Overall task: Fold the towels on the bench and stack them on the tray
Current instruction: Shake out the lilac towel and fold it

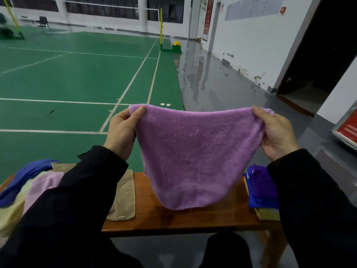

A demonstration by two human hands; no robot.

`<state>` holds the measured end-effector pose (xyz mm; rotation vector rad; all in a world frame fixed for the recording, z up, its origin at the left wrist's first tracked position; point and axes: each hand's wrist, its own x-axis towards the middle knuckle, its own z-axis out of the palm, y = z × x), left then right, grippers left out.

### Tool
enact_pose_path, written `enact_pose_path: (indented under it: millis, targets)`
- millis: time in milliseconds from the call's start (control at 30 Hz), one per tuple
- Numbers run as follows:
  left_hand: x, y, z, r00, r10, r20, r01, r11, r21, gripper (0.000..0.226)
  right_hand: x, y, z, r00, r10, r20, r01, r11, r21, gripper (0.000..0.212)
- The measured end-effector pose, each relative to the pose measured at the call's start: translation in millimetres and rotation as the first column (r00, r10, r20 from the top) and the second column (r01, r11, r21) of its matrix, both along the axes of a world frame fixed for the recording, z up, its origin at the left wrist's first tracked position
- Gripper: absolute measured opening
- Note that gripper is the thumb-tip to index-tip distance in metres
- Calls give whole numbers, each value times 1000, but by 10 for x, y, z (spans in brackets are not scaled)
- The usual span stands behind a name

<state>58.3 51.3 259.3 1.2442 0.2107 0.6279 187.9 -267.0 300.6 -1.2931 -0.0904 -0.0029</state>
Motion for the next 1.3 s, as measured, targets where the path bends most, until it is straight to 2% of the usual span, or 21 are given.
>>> enact_pose_path:
  millis: [200, 300, 367, 500, 567, 667, 800, 933, 1067, 1200, 1233, 1300]
  targets:
    - [-13, 17, -57, 998, 56, 1, -56, 993, 101, 21, 1, 42, -23, 998, -35, 48, 37, 998, -42, 12]
    - [-2, 77, -71, 984, 176, -39, -161, 954, 252, 14, -40, 46, -12, 990, -83, 110, 88, 995, -41, 8]
    - [3, 127, -73, 962, 274, -15, -255, 912, 321, 14, -63, 46, -4, 981, -95, 166, 102, 994, -30, 6]
    - [28, 182, -89, 932, 361, 38, -357, 892, 276, 19, -83, 49, -2, 980, -68, 189, 67, 998, 14, 8]
    - [64, 222, -111, 947, 322, 16, -318, 924, 211, 14, -59, 71, -22, 979, -62, 196, 59, 998, 23, 9]
    - [174, 302, -123, 984, 178, -21, -175, 978, 114, 12, 62, 137, -31, 981, -8, 192, 4, 1000, 18, 9]
    - [404, 375, 28, 995, 96, -16, -95, 994, 52, 11, 333, 238, 17, 988, 44, 148, -36, 998, -59, 10]
    - [520, 490, 191, 996, 74, 49, -77, 995, 65, 10, 478, 320, 67, 990, 37, 133, -43, 998, 48, 7]
    - [294, 489, 294, 983, 21, 182, -34, 997, 72, 13, 378, 223, 130, 974, 42, 222, -78, 985, 156, 9]
    - [-266, 304, 51, 980, -34, 195, 13, 994, 108, 12, -22, -144, -166, 948, 128, 292, -147, 988, 45, 16]
    - [-440, 248, -121, 986, -41, 165, 23, 994, 108, 11, -146, -247, -330, 944, 160, 289, -159, 987, -24, 18]
    - [-777, 128, -600, 999, -39, 31, 35, 992, 124, 30, -394, -459, -792, 951, 200, 237, -164, 972, -166, 20]
